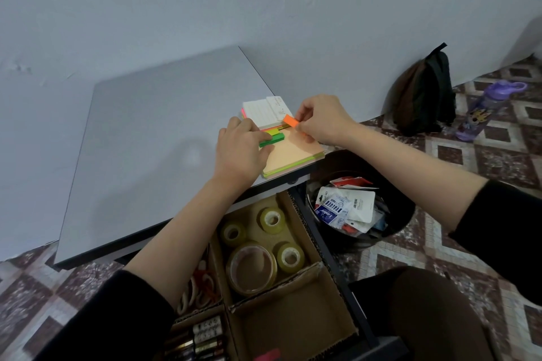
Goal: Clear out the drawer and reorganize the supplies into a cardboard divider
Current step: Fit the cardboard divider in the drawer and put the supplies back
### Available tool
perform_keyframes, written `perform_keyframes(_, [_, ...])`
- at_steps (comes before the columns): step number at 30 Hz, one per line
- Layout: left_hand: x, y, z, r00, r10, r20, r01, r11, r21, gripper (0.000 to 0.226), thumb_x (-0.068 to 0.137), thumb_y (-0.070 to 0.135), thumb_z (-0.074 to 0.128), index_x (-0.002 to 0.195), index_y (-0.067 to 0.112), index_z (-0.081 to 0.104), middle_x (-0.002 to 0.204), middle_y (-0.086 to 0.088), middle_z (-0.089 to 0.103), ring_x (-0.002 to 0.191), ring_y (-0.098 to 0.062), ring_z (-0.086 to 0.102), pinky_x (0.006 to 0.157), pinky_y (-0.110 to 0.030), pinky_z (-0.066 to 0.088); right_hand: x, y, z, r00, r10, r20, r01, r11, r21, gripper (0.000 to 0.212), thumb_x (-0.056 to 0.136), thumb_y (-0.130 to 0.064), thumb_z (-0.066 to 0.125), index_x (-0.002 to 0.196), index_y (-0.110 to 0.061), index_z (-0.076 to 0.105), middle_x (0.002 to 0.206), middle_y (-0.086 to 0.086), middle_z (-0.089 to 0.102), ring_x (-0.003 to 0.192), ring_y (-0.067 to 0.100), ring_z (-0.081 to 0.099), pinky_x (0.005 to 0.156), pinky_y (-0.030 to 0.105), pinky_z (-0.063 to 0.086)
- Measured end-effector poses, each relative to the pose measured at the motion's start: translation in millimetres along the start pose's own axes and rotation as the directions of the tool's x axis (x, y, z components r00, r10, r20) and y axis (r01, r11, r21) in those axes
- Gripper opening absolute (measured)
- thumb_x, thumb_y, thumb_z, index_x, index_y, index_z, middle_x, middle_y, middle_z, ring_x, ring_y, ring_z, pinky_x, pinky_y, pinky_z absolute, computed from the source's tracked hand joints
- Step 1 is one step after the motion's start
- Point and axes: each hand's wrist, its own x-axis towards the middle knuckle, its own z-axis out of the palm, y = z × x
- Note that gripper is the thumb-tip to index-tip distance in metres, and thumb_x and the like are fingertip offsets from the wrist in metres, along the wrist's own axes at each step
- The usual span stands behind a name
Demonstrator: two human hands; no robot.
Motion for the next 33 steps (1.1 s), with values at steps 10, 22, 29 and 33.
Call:
perform_keyframes(10, [0.3,5.2,-4.3,0.998,0.016,0.054,-0.021,0.995,0.094,0.035,0.097,0.031,0.043,0.127,0.021,0.057,0.120,-0.003,0.054,0.115,-0.022,0.038,0.086,-0.030,0.026,-1.0,0.6,0.0,1.000,0.007,-0.003,-0.007,1.000,0.013,0.014,0.084,0.005,0.058,0.089,-0.006,0.065,0.088,0.010,0.061,0.056,0.014,0.054,0.069,0.034,0.055])
perform_keyframes(22, [-2.9,5.9,-6.8,0.996,0.032,0.079,-0.037,0.997,0.064,0.030,0.095,0.033,0.048,0.117,0.021,0.065,0.114,-0.003,0.057,0.111,-0.022,0.040,0.082,-0.028,0.025,-1.1,1.1,0.8,1.000,-0.003,-0.005,0.003,1.000,0.012,0.012,0.085,0.002,0.059,0.086,-0.009,0.063,0.083,0.006,0.059,0.058,0.012,0.053,0.067,0.029,0.053])
perform_keyframes(29, [10.0,4.5,-19.3,0.985,-0.007,0.174,0.029,0.992,-0.124,0.016,0.087,0.024,0.063,0.096,0.017,0.073,0.100,-0.001,0.067,0.095,-0.020,0.053,0.070,-0.027,0.035,-2.0,0.8,1.0,1.000,-0.004,-0.013,0.004,1.000,0.001,0.013,0.086,0.001,0.058,0.095,-0.004,0.066,0.087,0.006,0.060,0.060,0.012,0.053,0.069,0.028,0.052])
perform_keyframes(33, [16.2,4.3,-22.6,0.972,0.027,0.234,0.006,0.990,-0.141,0.015,0.086,0.019,0.064,0.098,0.018,0.073,0.099,0.002,0.068,0.083,-0.011,0.048,0.062,-0.025,0.031,-4.7,0.3,0.2,1.000,-0.019,-0.011,0.019,0.999,-0.026,0.020,0.081,0.006,0.059,0.095,-0.005,0.069,0.088,0.006,0.061,0.078,0.014,0.054,0.061,0.016,0.044])
